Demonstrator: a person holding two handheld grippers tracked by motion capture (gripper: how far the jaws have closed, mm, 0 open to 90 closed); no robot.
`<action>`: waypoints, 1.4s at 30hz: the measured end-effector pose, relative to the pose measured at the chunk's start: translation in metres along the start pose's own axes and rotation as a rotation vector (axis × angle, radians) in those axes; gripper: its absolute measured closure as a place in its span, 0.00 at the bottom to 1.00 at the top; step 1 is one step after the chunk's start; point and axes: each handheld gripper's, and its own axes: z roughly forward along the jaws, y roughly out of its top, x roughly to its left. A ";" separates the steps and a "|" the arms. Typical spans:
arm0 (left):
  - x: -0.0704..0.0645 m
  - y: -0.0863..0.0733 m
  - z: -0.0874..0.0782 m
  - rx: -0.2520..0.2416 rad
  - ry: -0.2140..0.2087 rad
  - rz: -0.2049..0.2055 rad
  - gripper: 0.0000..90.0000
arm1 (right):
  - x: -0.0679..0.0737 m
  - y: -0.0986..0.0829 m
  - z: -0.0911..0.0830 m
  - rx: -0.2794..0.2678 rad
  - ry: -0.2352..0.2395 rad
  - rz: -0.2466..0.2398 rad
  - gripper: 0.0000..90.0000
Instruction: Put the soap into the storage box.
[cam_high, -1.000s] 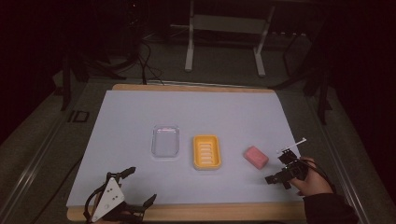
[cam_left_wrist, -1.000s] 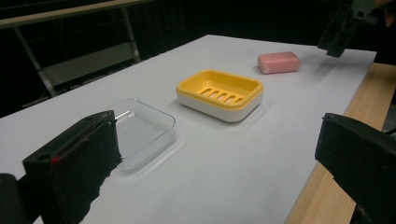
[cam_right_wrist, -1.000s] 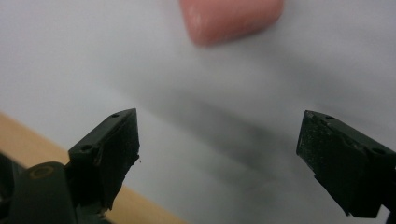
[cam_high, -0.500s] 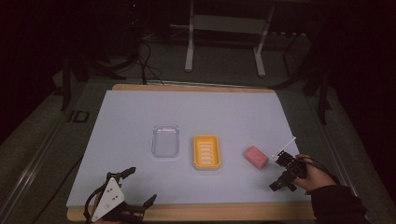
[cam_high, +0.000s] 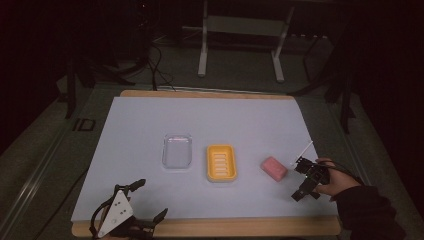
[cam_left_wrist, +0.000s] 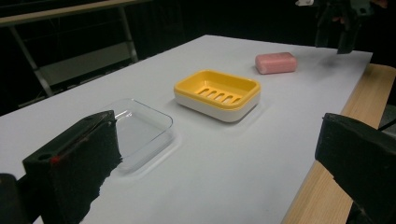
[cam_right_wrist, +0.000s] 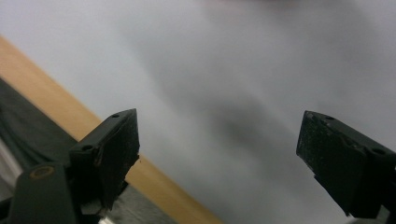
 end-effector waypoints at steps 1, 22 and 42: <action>0.000 0.000 0.000 0.000 0.000 0.000 0.00 | -0.001 0.001 0.000 -0.003 -0.004 -0.012 0.14; 0.000 0.000 0.000 0.005 -0.003 0.000 0.00 | -0.002 0.034 0.000 -0.111 -0.025 -0.076 0.14; 0.000 0.000 0.001 0.008 -0.008 -0.001 0.00 | -0.006 0.055 0.008 -0.329 -0.022 -0.140 0.23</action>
